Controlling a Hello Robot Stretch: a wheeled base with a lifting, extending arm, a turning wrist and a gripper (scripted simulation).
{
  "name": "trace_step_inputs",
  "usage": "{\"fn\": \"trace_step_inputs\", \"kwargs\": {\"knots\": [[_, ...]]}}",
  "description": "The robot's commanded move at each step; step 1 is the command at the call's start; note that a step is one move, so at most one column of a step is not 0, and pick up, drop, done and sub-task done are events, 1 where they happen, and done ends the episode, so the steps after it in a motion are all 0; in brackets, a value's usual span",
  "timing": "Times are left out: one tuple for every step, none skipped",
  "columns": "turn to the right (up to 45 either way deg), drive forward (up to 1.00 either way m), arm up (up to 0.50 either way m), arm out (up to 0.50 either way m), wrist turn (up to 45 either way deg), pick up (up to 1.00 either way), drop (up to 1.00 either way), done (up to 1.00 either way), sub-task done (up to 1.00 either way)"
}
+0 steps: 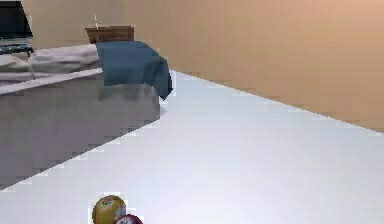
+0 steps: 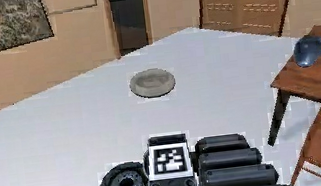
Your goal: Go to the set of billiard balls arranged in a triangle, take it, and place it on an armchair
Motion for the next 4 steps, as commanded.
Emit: {"fn": "trace_step_inputs", "kwargs": {"knots": [[-45.0,0.00,0.00,0.00,0.0,0.00,0.00,0.00,0.00],[-45.0,0.00,0.00,0.00,0.0,0.00,0.00,0.00,0.00],[-6.0,0.00,0.00,0.00,0.0,0.00,0.00,0.00,0.00],[45.0,0.00,0.00,0.00,0.0,0.00,0.00,0.00,0.00]]}}
